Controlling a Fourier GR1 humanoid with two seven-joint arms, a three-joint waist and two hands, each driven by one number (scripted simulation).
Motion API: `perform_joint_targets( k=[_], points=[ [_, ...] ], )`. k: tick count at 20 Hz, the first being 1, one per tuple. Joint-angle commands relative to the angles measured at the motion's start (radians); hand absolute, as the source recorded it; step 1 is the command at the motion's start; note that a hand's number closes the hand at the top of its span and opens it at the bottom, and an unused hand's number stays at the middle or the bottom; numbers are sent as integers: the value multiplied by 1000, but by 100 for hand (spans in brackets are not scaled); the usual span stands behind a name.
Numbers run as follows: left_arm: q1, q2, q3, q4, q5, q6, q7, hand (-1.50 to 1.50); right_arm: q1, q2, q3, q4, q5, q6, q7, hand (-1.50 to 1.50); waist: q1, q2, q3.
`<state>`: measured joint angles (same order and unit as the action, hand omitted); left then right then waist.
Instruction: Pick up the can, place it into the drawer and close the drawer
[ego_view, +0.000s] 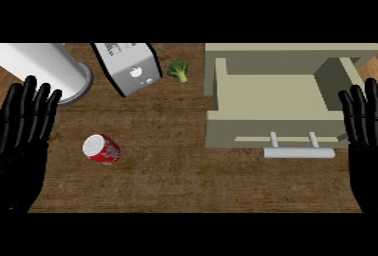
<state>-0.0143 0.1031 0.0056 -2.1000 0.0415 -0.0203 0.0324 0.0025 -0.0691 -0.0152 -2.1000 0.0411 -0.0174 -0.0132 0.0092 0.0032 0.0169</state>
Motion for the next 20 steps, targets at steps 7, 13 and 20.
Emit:
perform_joint_targets(
  k=[7,13,20],
  points=[
    [42,273,-1,165,323,-470,31,-150,79,45,-21,77,-5,-58,120,-150,-37,18,-20],
    [44,513,216,351,637,-762,10,-150,125,-5,-107,-9,-77,-39,219,-150,-23,-3,-18],
    [36,627,305,475,759,-916,42,-150,224,-81,-237,-13,-204,80,161,-150,-13,-5,-17]
  ],
)
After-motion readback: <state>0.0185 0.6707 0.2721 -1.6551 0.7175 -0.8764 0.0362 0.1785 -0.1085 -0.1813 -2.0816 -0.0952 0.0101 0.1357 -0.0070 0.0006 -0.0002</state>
